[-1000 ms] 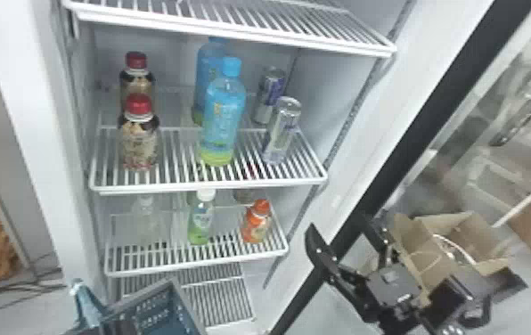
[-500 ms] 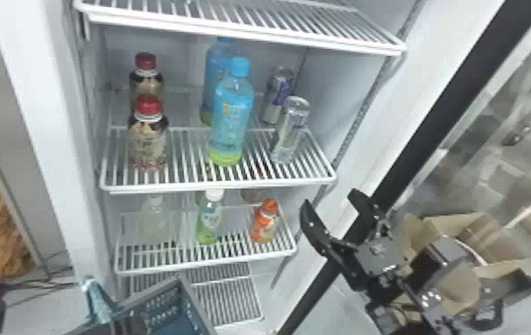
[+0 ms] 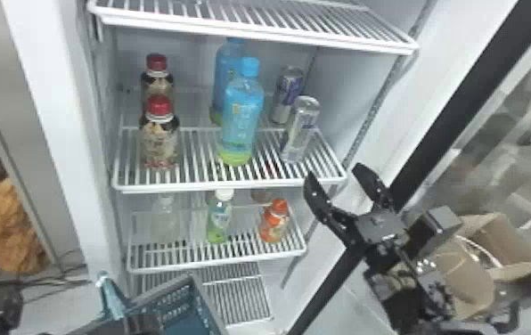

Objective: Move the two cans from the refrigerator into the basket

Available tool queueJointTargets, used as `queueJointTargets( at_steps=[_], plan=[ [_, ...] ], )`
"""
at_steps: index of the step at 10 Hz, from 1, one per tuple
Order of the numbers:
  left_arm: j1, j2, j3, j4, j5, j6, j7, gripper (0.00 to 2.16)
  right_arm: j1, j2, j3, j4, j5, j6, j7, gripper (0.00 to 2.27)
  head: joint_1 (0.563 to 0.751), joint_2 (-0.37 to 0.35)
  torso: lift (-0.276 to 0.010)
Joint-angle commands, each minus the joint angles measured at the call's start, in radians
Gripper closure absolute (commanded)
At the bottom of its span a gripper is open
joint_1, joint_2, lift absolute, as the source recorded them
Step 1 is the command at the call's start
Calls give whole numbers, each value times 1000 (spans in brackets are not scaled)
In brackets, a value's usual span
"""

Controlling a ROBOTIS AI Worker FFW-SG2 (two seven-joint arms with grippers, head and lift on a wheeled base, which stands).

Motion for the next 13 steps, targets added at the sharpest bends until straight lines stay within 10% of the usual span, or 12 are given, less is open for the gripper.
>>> queueJointTargets(
  at_steps=[1,13],
  plan=[
    [2,3,0,0,1,0,0,1191,-50,-6,21,27,-1,24,-2,199,695,-290,-25],
    [7,9,0,0,11,0,3,1191,-355,-37,145,255,33,129,-59,202,695,-208,-25]
  ],
)
